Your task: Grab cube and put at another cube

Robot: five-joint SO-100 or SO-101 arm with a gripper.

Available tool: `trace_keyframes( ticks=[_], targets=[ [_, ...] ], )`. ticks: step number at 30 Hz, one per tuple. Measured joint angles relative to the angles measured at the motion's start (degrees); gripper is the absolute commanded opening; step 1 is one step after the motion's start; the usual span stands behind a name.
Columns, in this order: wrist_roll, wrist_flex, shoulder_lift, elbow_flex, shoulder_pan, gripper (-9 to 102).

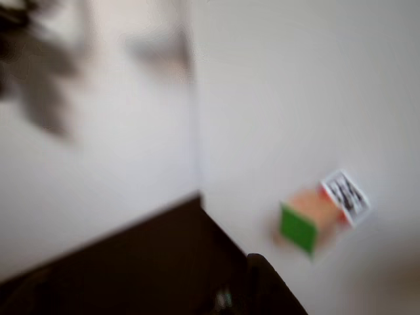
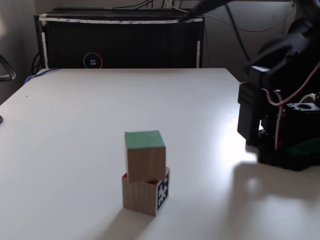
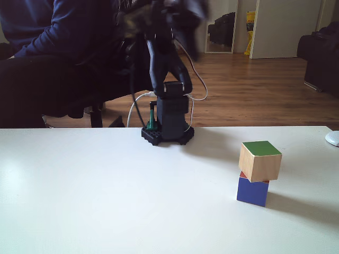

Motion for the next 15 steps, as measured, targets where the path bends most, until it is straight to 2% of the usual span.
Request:
trace_keyframes(
  ticks=[3, 5, 7, 12, 15],
  targets=[
    [-5.6, -10.5, 16.0, 22.7, 8.3, 41],
    [-8.1, -14.1, 25.0, 36.5, 11.0, 39],
    [-9.4, -15.7, 30.7, 47.8, 13.1, 34],
    [-12.2, -16.5, 33.3, 62.4, 13.4, 0],
    [-12.2, -16.1, 33.1, 66.6, 13.4, 0]
  ],
)
